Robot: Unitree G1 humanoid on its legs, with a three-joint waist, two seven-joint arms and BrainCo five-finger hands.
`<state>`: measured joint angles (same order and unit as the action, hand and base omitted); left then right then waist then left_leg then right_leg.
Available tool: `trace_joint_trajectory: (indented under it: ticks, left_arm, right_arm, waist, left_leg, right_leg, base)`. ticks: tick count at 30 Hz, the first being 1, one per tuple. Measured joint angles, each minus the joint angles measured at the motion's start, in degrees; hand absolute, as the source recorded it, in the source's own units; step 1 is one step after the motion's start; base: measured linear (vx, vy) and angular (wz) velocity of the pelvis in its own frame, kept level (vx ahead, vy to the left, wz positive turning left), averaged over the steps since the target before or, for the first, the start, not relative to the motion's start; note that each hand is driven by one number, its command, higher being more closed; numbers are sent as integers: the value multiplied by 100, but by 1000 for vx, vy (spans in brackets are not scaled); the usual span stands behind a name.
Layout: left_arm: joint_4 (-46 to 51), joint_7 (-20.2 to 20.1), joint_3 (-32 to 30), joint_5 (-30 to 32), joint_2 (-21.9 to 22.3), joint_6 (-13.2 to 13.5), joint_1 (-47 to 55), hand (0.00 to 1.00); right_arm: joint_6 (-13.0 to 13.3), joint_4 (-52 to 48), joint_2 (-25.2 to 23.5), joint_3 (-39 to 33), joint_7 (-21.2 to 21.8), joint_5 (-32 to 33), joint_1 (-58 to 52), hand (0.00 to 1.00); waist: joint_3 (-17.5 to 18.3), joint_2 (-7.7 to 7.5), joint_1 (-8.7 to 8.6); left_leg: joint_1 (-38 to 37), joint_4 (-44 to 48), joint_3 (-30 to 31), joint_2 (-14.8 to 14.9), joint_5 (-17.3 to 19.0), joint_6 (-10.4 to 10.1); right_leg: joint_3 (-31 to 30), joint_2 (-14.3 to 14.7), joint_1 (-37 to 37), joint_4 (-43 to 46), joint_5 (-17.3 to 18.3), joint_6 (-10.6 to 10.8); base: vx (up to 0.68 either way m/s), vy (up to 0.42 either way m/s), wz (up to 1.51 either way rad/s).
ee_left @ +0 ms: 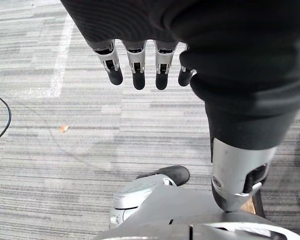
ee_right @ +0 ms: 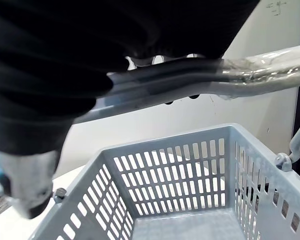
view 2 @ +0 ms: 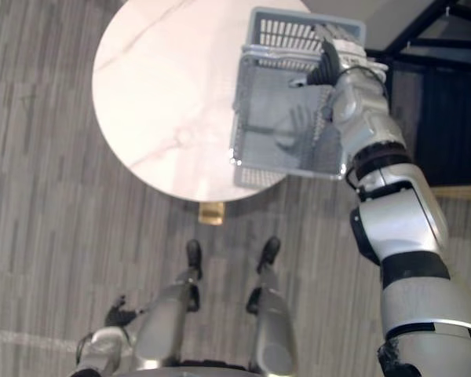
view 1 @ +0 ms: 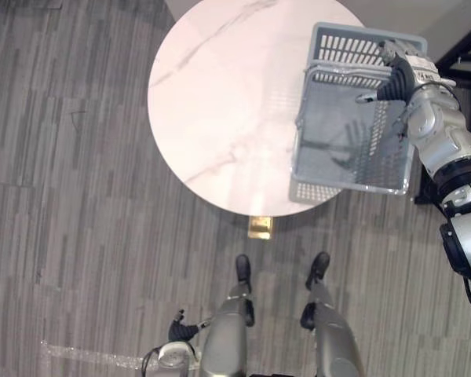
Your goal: Pick vegetable in the basket
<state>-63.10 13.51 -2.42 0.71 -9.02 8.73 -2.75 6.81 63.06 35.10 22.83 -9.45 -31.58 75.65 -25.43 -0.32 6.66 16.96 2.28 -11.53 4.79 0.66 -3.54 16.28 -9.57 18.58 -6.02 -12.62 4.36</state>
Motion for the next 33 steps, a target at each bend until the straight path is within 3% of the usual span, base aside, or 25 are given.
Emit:
trace_joint_trajectory:
  ticks: [4, 15, 26, 30, 33]
  left_arm:
    - [43, 0, 48, -2, 16, 3, -15, 0]
    - [43, 26, 104, -6, 31, 0, -46, 0]
    - [37, 94, 235, -8, 84, -49, -165, 0]
    - [-9, 76, 250, 50, 74, -121, -167, 0]
    - [-91, 25, 192, 62, 79, -193, -131, 0]
  right_arm:
    - [-31, 82, 33, -4, -14, -4, 82, 100]
    - [-40, 85, 37, 8, 13, -13, 80, 100]
    - [-36, 256, -180, 291, 199, -453, -22, 100]
    - [-22, -629, -231, 1008, 493, -638, -518, 100]
    - [123, -1886, -227, 1652, 747, -677, -1085, 100]
  waist:
    - [-5, 88, -3]
    - [-6, 93, 46]
    - [37, 204, 149]
    - [168, 175, 143]
    - [341, 152, 118]
  left_leg:
    - [62, 24, 90, -17, -10, 14]
    - [108, 97, 122, -18, -16, 20]
    - [-65, 181, 130, -4, -20, 21]
    - [-221, 178, 19, 61, -4, 0]
    - [-431, 152, -168, 131, 32, -46]
  right_leg:
    - [58, -20, 0, 0, 0, 0]
    - [55, -26, 1, 0, -30, -13]
    - [28, -21, -217, -2, -62, -21]
    - [-97, 39, -309, -3, -61, -21]
    - [-277, 114, -389, -4, -61, -20]
  base:
    - [27, 9, 10]
    - [4, 1, 1]
    - [16, 4, 0]
    - [19, -5, -15]
    - [49, -23, -32]
